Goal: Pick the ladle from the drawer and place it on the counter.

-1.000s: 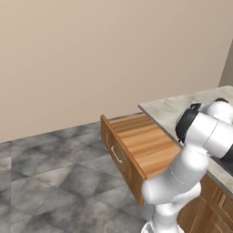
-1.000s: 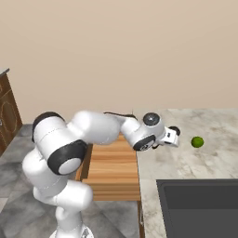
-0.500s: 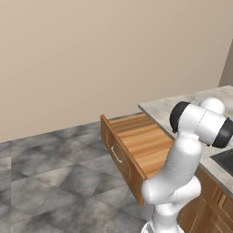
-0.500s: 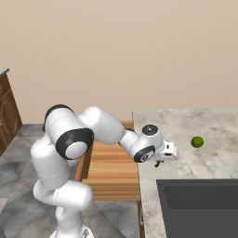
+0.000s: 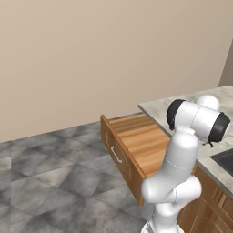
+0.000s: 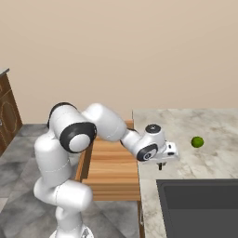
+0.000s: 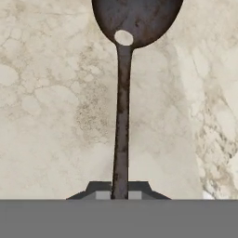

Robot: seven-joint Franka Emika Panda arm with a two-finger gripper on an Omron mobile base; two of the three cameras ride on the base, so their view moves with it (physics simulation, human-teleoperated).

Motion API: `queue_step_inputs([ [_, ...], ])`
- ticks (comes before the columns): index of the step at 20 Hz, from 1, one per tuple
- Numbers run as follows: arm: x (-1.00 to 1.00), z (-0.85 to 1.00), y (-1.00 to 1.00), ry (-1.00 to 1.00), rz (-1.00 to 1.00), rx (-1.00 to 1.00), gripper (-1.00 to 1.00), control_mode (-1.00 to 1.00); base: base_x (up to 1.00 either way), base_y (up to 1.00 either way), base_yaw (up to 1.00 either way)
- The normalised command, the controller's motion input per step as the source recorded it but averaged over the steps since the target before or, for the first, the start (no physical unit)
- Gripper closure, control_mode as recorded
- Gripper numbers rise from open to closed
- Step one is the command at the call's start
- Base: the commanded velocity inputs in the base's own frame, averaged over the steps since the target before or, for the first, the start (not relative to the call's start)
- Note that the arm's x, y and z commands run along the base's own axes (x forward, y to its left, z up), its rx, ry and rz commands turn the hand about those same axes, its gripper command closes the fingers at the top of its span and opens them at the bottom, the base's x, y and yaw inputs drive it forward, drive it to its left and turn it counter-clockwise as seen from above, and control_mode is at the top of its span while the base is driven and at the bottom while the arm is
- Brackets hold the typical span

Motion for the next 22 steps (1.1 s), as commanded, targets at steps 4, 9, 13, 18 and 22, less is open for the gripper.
queue_step_inputs([
  [4,-0.08,0.17,0.0,0.07,0.13,0.0,-1.0,-1.0,0.0,0.0,0.0],
  [9,0.0,0.36,0.0,0.01,0.12,0.02,-1.0,-1.0,0.0,0.0,0.0],
  [13,0.0,0.77,0.0,0.0,0.13,0.1,-1.0,-1.0,0.0,0.0,0.0],
  [18,-0.34,1.0,0.04,-0.05,0.08,0.15,-1.0,-1.0,0.0,0.0,0.0],
  [22,-0.7,1.0,0.29,-0.08,0.06,0.07,-1.0,-1.0,0.0,0.0,0.0],
])
